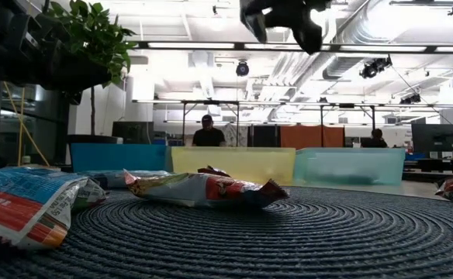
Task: Pick and place Granola Bars by type
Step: Put the orange granola bar into the yellow bin
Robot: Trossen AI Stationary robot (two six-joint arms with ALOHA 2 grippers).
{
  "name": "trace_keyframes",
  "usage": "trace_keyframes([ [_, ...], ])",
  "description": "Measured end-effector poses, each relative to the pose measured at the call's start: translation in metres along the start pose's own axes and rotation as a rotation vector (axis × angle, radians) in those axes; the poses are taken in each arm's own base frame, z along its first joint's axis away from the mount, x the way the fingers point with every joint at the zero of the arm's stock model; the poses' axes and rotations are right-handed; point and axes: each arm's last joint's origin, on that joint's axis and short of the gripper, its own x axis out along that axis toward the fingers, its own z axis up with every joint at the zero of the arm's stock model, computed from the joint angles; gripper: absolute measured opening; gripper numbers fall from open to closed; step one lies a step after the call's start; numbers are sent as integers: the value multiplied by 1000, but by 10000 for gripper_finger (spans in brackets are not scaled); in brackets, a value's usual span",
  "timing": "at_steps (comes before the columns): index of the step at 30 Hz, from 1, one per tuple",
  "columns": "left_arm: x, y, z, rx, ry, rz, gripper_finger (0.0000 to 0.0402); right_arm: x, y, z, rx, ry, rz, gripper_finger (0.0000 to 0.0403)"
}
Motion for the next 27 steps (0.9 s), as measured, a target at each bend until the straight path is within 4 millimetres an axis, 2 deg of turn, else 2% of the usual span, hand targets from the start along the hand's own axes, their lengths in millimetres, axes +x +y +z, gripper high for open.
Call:
trace_keyframes([
  [5, 0, 0, 0, 0, 0, 0, 82, 1, 1, 9, -59, -76, 40, 67],
  [20, 0, 0, 0, 0, 0, 0, 82, 3, -5, 15, -75, -67, 72, 67],
  [27, 0, 0, 0, 0, 0, 0, 82, 4, -13, 34, -123, -211, 79, 67],
])
